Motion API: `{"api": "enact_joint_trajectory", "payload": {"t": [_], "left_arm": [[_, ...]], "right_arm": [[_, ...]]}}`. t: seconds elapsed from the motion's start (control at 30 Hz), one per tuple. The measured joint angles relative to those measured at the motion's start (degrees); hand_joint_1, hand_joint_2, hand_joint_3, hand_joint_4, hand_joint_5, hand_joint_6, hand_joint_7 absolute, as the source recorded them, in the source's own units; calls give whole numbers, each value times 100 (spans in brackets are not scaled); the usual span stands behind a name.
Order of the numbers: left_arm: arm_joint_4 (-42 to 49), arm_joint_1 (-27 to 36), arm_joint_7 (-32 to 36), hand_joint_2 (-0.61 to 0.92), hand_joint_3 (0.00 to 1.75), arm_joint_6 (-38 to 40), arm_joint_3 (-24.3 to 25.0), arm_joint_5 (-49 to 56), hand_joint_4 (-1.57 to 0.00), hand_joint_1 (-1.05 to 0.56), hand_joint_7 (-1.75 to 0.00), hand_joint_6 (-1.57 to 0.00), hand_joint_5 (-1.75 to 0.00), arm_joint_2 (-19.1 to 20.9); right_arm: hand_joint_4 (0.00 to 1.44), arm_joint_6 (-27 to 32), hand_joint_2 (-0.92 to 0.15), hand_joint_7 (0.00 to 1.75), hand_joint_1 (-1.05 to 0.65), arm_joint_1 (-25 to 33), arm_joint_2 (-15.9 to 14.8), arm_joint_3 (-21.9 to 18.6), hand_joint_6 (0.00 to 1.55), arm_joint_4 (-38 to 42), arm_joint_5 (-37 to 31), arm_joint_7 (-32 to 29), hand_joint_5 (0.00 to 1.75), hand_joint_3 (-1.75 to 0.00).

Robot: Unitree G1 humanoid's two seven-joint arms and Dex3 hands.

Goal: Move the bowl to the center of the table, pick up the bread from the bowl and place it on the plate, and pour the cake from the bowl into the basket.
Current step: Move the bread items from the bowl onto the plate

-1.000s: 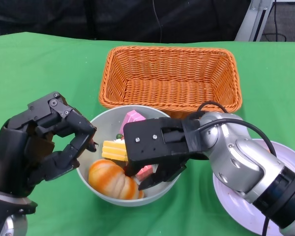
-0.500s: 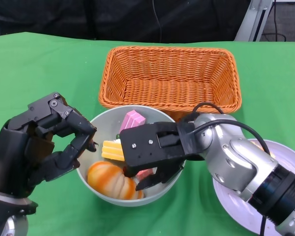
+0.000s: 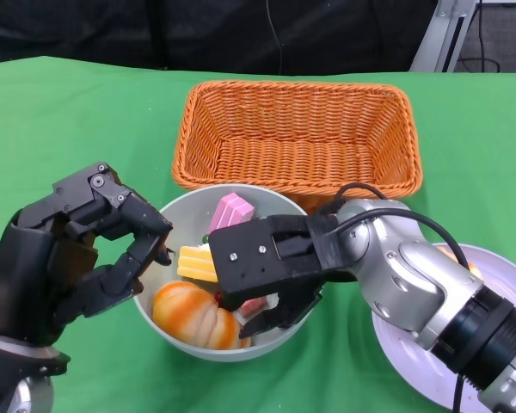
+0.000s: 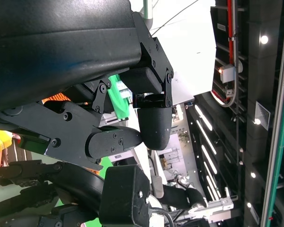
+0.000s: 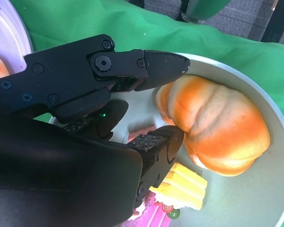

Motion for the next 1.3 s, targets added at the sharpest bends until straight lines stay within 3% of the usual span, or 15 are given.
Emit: {"api": "enact_joint_trajectory", "payload": {"t": [0.3, 0.33, 0.6, 0.93, 0.97, 1.03, 1.3], "left_arm": [[2, -2, 31, 76, 69, -39, -30, 1, -75, -14, -127, -76, -162, -5], [2, -2, 33, 77, 67, -39, -35, 2, -75, -14, -127, -76, -162, -5], [0, -1, 35, 77, 69, -51, -62, 60, -74, -13, -128, -75, -162, -29], [0, -2, 35, 76, 73, -51, -63, 55, -74, -13, -128, -75, -162, -43], [0, -2, 35, 75, 72, -51, -63, 55, -73, -13, -128, -75, -162, -43], [0, -2, 35, 76, 71, -51, -63, 53, -73, -14, -128, -75, -162, -44], [0, -1, 35, 78, 67, -59, -64, 53, -73, -14, -127, -75, -163, -57]], "right_arm": [[71, -304, -92, 0, -93, -220, 54, -47, 29, 450, 259, 272, 1, -49], [83, -301, -92, 0, -94, -222, 68, -48, 28, 467, 264, 269, 7, -46], [81, 200, -92, 0, -93, -216, 331, -60, 27, 519, 283, 130, 5, -37], [80, 350, -92, 0, -93, -200, 345, -38, 26, 422, 280, 26, 4, -36], [61, 389, -92, 0, -94, -199, 346, -24, 23, 407, 269, 8, 1, -34], [50, 496, -92, 0, -95, -179, 358, 9, 22, 362, 198, -79, 0, -32], [38, 588, -92, 2, -94, -137, 404, 197, 26, 303, 32, -287, 0, -28]]}}
